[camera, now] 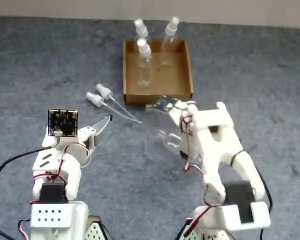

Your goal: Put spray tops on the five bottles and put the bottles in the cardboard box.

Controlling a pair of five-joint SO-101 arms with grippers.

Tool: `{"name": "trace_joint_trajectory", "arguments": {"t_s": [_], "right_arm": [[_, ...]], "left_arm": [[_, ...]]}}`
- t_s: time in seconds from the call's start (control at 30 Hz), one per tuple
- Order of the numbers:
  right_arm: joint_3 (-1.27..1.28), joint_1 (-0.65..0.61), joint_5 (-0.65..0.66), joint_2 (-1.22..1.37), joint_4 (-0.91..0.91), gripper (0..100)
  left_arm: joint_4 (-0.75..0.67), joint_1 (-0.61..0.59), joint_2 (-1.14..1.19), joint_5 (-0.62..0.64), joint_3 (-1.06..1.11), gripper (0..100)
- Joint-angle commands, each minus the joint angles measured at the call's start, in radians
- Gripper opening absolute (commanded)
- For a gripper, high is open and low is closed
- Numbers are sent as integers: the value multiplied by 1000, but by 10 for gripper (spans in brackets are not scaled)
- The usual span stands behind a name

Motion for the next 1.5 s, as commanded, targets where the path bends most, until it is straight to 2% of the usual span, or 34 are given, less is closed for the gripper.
{"name": "trace_joint_trajectory", "arguments": {"t_s": [0.0, 0.2, 0.37, 0.6, 0.9, 1.17, 1.37, 1.47], "right_arm": [[122, 82, -37, -185, 18, 141], [286, 101, -347, -306, 8, 146], [292, 90, -485, -308, -28, 149], [266, -45, -489, -317, 39, 315], [47, -134, -542, -292, 58, 318], [-31, -130, -474, -25, 53, 318], [-70, -130, -470, 42, 42, 317], [-68, -130, -470, 61, -18, 293]], "left_arm": [[-17, 10, 4, -3, -4, 305], [-17, 10, 4, -3, -4, 305], [-17, 10, 4, -3, -5, 305], [-15, 10, 4, -3, -5, 305], [-15, 8, 4, -3, -5, 305], [-15, 5, 4, -3, -5, 305], [-15, 5, 4, -3, -4, 305], [-15, 5, 4, -3, -4, 305]]}}
